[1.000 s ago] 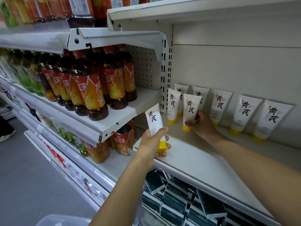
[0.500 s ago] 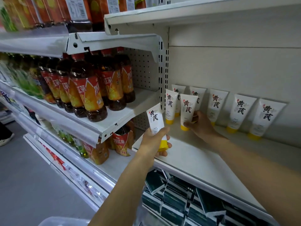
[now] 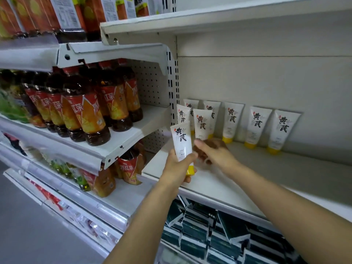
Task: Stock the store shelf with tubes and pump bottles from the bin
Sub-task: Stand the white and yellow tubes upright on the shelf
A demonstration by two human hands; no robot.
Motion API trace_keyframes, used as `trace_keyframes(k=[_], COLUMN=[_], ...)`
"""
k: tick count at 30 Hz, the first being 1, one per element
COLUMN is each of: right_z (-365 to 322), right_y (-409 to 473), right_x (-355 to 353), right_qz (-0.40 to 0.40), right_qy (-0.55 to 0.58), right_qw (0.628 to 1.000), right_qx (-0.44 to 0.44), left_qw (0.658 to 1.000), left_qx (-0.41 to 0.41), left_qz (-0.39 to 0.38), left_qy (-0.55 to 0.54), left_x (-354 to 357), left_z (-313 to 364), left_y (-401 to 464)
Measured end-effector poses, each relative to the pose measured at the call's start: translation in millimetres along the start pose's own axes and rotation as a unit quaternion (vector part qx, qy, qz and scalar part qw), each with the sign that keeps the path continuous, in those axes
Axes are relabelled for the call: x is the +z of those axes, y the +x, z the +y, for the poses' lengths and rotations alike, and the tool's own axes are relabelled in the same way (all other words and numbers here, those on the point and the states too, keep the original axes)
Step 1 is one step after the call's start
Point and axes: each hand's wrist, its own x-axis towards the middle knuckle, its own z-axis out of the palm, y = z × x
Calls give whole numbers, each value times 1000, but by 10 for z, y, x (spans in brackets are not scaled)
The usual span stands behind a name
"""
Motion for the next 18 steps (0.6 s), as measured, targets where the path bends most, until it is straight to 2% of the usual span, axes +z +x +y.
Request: trace_keyframes(k=[3,6,11,15,18], right_z=[-80,-128,-101,0,91], right_y=[-90,-128,-149,-122,-58], right_x=[-46,-127,-349,-559,-702], right_qz=[-68,-75,-23,0,64], right_qy=[-29,-17,-20,25,27], right_qw=[997,997,999,1000,998], right_qx=[-2,10,13,2,3], left_qw=[999,996,994,993,992], left_qx=[30,58,57,41,22], left_qz=[-16,-46,-85,-102,-106], left_qy=[37,58,44,40,58], left_x=[105,220,429,586,666], left_z=[-15,-9,-18,-20,-4], left_y=[-12,-22,5,72,121])
